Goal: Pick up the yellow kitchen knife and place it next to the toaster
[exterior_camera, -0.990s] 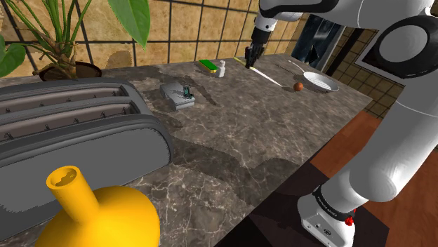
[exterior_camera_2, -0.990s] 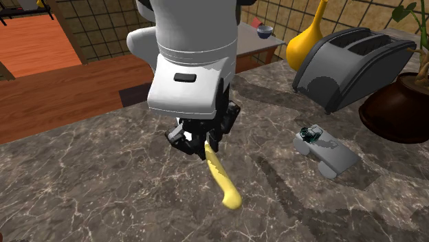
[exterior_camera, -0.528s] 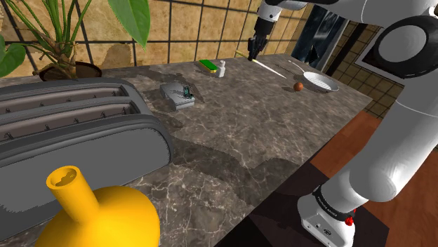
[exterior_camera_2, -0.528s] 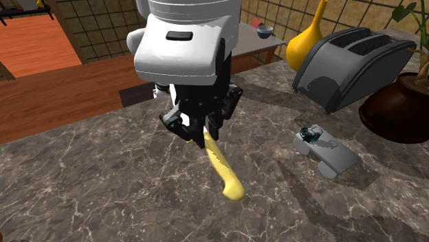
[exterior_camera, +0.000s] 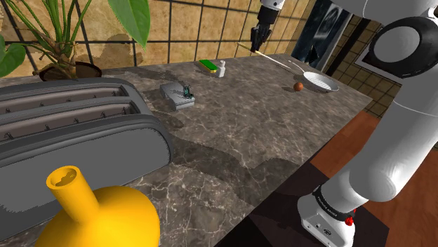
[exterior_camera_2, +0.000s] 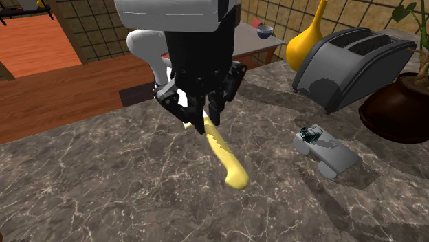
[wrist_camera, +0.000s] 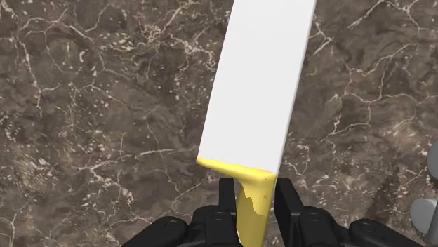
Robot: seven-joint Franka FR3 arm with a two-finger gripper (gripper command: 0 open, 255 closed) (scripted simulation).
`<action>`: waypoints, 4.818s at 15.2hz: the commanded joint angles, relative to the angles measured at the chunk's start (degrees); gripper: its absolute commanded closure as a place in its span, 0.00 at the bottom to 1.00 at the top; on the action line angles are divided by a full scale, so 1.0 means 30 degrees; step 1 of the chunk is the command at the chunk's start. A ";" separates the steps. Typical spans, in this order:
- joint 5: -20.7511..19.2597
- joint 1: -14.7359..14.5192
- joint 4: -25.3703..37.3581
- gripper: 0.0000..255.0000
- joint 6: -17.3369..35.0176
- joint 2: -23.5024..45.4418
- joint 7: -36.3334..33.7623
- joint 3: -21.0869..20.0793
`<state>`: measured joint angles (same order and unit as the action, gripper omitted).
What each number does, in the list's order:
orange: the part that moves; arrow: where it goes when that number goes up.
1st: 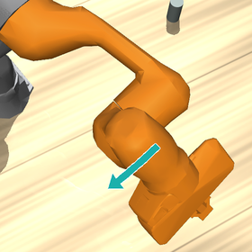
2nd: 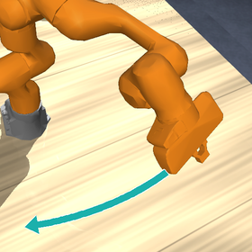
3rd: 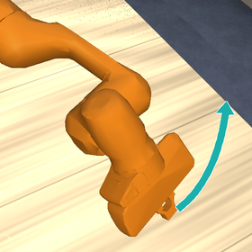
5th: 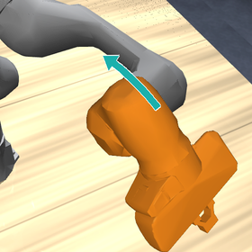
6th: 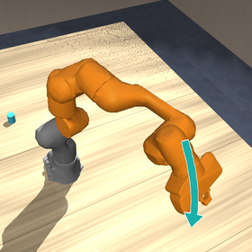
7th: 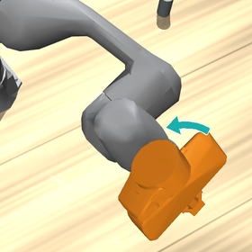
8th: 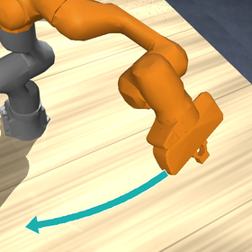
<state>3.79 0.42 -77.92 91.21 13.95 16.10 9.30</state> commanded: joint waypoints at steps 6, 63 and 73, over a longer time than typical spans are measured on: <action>0.0115 0.0153 0.2815 1.00 -0.2171 0.0657 0.0006 0.0033; 0.0420 -0.7761 -1.1816 1.00 0.3762 -0.8714 -1.6000 -0.8760; 0.0450 -0.7815 -1.4191 1.00 0.6328 -0.8518 -1.5956 -0.8880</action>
<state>5.16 -23.02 -119.83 109.37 -11.73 -31.79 -17.30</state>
